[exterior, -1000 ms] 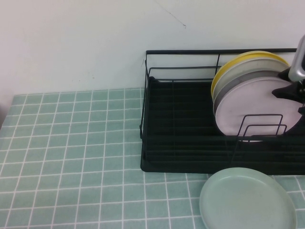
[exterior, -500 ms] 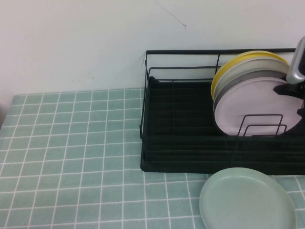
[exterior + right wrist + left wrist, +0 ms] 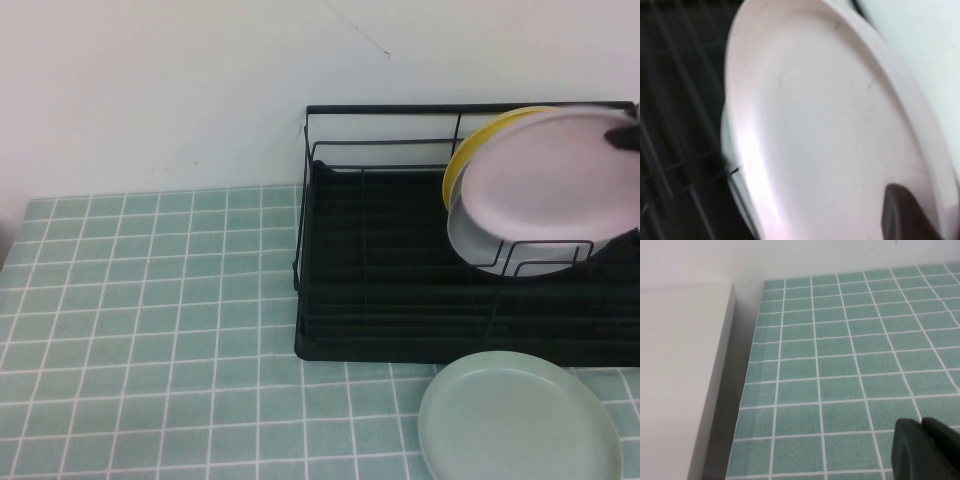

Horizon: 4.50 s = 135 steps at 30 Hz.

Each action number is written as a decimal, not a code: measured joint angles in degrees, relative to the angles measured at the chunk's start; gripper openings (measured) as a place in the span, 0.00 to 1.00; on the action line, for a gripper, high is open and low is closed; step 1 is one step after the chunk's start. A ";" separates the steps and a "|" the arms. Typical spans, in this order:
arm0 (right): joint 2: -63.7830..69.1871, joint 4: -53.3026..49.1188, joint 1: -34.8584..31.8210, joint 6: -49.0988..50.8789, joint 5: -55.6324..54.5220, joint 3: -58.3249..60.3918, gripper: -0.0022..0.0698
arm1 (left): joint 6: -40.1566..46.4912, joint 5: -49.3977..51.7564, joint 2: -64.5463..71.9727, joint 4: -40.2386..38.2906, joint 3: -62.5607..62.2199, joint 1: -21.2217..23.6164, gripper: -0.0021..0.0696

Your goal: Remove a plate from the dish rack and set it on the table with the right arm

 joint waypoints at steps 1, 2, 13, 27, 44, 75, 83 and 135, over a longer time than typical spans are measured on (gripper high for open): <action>-1.53 -0.66 0.00 1.28 0.00 0.00 0.19 | 0.00 0.00 0.00 0.00 0.00 0.00 0.02; -3.04 -1.28 0.00 3.04 0.00 0.00 0.17 | 0.00 0.00 0.00 0.00 0.00 0.00 0.02; -15.73 -10.02 0.00 18.83 1.16 0.00 0.17 | 0.00 0.00 0.00 0.00 0.00 0.00 0.02; -22.57 -24.07 0.00 60.09 21.11 3.43 0.17 | 0.00 0.00 0.00 0.00 0.00 0.00 0.02; -20.95 -12.00 0.00 65.99 13.00 30.94 0.17 | 0.00 0.00 0.00 0.00 0.00 0.00 0.02; -6.78 -5.08 4.07 59.30 4.04 32.10 0.17 | 0.00 0.00 0.00 0.00 0.00 0.00 0.02; -6.12 -4.79 4.07 58.32 4.04 32.10 0.43 | 0.00 0.00 0.00 0.00 0.00 0.00 0.02; -62.90 -26.83 0.28 73.18 -12.79 47.55 0.03 | 0.00 0.09 0.00 0.00 0.00 0.00 0.02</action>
